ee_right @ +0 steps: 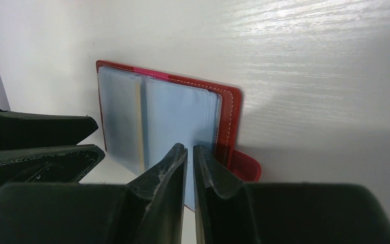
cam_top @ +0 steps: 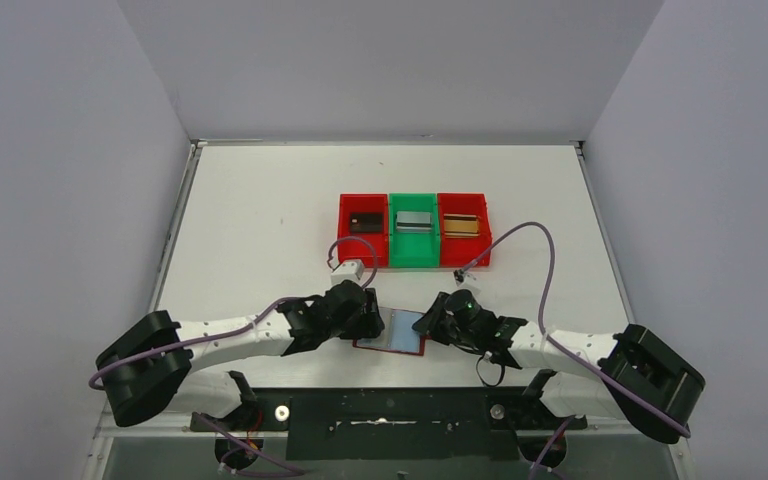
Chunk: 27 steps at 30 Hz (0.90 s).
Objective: Take the credit cards out of the card holder
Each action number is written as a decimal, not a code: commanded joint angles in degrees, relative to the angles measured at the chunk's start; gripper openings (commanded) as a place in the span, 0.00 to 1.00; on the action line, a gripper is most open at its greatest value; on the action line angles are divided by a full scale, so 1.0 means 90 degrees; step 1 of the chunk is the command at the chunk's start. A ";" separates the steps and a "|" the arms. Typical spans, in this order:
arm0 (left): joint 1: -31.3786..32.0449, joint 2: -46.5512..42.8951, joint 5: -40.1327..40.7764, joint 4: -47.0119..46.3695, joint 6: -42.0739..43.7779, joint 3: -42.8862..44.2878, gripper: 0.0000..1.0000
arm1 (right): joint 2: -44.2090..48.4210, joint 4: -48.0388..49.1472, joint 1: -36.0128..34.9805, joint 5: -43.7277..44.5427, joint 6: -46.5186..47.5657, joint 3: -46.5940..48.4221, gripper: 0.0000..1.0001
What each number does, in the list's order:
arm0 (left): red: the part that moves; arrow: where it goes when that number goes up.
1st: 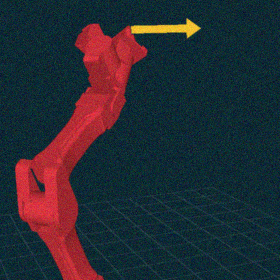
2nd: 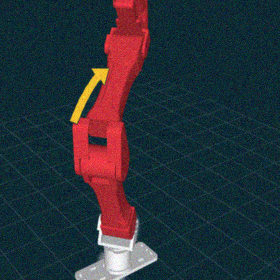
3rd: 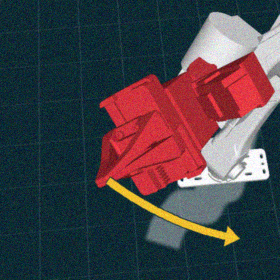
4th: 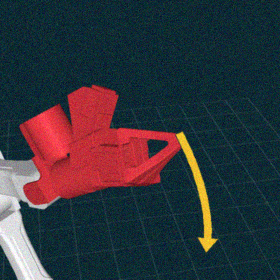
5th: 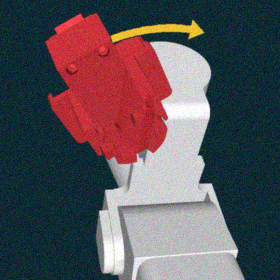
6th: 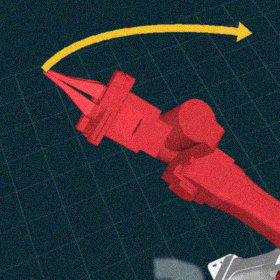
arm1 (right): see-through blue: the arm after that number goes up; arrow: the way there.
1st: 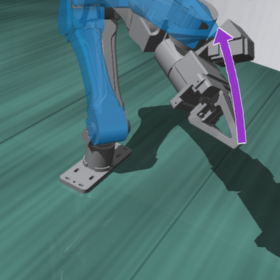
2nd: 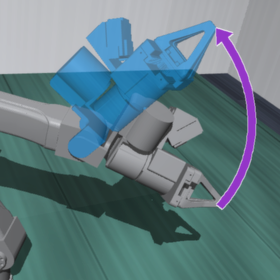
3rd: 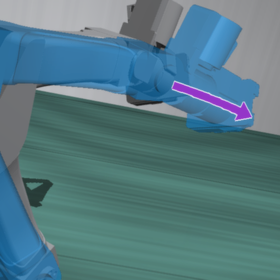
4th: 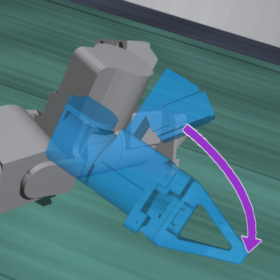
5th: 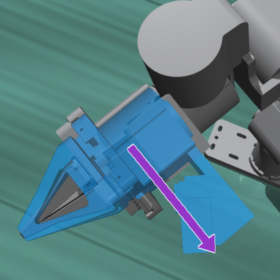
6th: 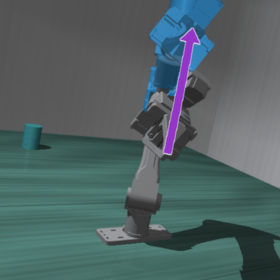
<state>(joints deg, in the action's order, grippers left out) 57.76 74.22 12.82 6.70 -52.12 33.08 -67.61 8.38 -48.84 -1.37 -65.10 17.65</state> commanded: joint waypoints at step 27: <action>0.0293 0.0521 0.0263 0.0138 -0.0041 0.0599 0.57 | -0.0465 0.0042 -0.0031 0.0074 -0.0139 0.0197 0.12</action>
<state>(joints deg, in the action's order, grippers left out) 59.31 77.91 13.15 7.97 -52.07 34.74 -70.54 9.47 -48.84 -1.39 -66.70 18.15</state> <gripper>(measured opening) 0.569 0.122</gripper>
